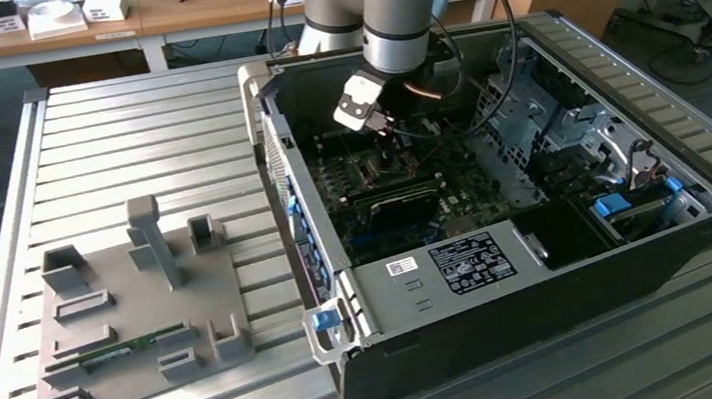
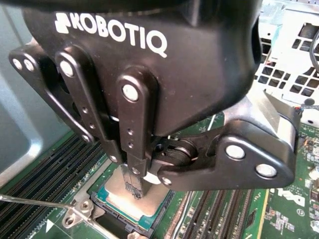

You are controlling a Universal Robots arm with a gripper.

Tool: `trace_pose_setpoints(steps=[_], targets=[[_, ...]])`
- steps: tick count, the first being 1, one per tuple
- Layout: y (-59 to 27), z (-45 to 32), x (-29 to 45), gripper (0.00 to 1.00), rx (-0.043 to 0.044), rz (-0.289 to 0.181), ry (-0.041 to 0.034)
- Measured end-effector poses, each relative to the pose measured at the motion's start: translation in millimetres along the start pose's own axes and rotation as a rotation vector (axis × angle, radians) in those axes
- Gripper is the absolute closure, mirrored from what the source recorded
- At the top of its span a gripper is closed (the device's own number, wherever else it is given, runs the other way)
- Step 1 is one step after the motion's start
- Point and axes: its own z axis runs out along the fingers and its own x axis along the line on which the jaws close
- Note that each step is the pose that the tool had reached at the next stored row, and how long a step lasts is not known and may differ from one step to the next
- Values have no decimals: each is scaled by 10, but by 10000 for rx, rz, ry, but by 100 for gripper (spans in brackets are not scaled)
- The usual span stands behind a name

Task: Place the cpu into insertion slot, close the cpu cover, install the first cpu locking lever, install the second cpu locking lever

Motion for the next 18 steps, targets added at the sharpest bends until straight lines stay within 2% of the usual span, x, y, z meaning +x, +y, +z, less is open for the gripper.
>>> trace_pose_setpoints(steps=[11,13,18], targets=[[0,6,0,89,-4,-1,4],[3,-12,4,89,-19,0,25],[5,-124,2,89,-1,-1,-1]])
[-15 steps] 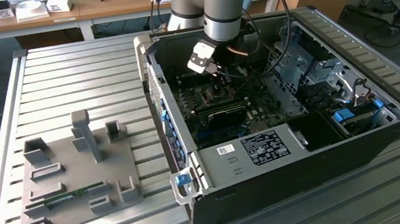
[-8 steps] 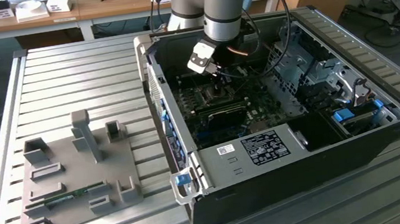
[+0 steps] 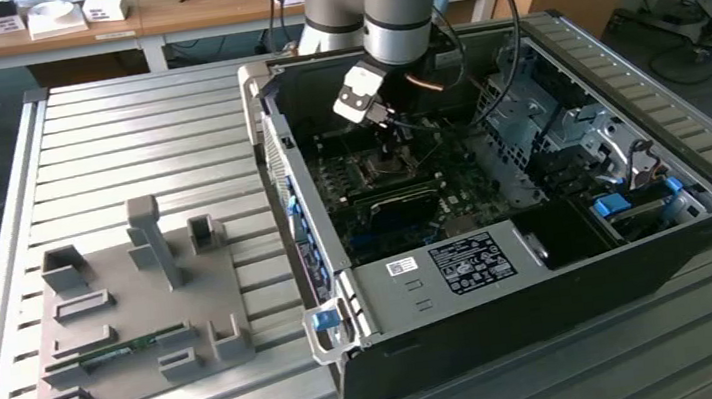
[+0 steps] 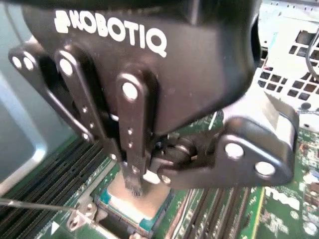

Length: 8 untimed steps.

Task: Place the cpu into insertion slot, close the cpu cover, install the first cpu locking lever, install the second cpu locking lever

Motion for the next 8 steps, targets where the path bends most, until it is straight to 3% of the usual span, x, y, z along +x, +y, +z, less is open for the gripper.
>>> trace_pose_setpoints(steps=[4,8], targets=[[4,-105,2,89,0,1,1],[5,-121,2,89,-1,1,3]])
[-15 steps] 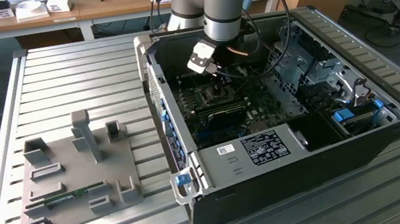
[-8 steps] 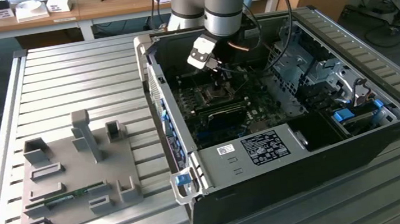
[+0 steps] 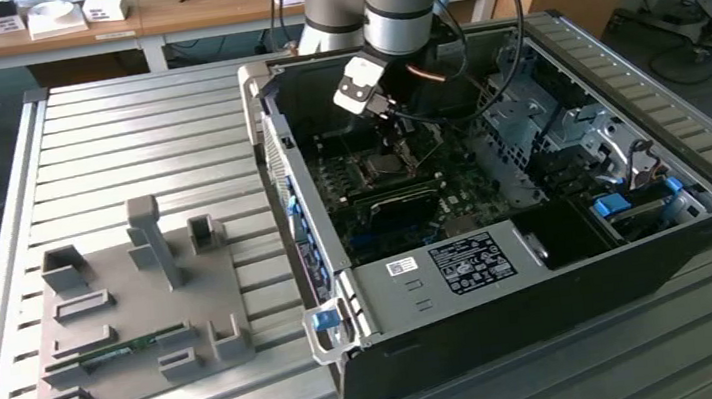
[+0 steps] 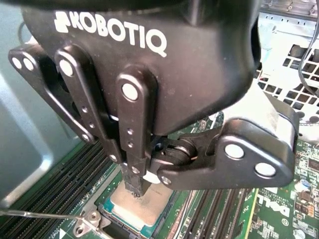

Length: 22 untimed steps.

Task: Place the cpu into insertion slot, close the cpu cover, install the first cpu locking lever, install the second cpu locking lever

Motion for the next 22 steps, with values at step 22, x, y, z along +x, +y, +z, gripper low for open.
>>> trace_pose_setpoints(steps=[22], targets=[[4,-91,1,89,1,0,-3]])
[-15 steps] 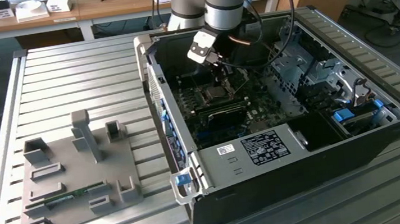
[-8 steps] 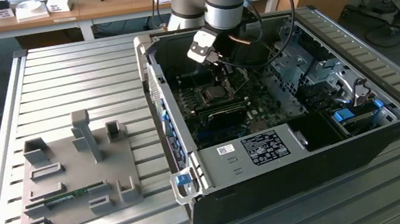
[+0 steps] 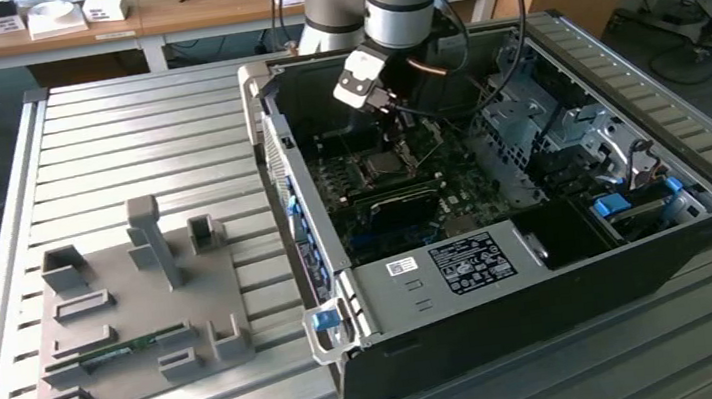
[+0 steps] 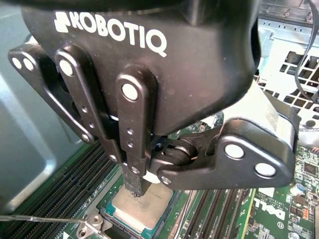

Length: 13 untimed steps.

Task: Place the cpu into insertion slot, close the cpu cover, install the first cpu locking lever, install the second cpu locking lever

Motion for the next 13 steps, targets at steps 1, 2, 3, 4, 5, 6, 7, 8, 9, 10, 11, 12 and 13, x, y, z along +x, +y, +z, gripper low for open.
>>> trace_pose_setpoints(steps=[1,2,3,4,5,6,7,8,9,10,11,12,13], targets=[[0,-3,0,89,-1,0,2],[0,-3,1,89,-2,0,3],[0,-6,0,89,0,0,1],[0,-7,0,89,0,0,2],[0,-8,0,89,-1,0,1],[0,-8,0,89,-1,0,1],[0,-8,0,89,-1,0,1],[0,-8,0,89,-1,0,1],[1,-8,0,89,-1,0,1],[0,-8,0,89,0,0,1],[1,-8,0,89,0,-1,1],[0,-11,0,89,0,0,-1],[0,-17,0,89,3,-1,-5]])
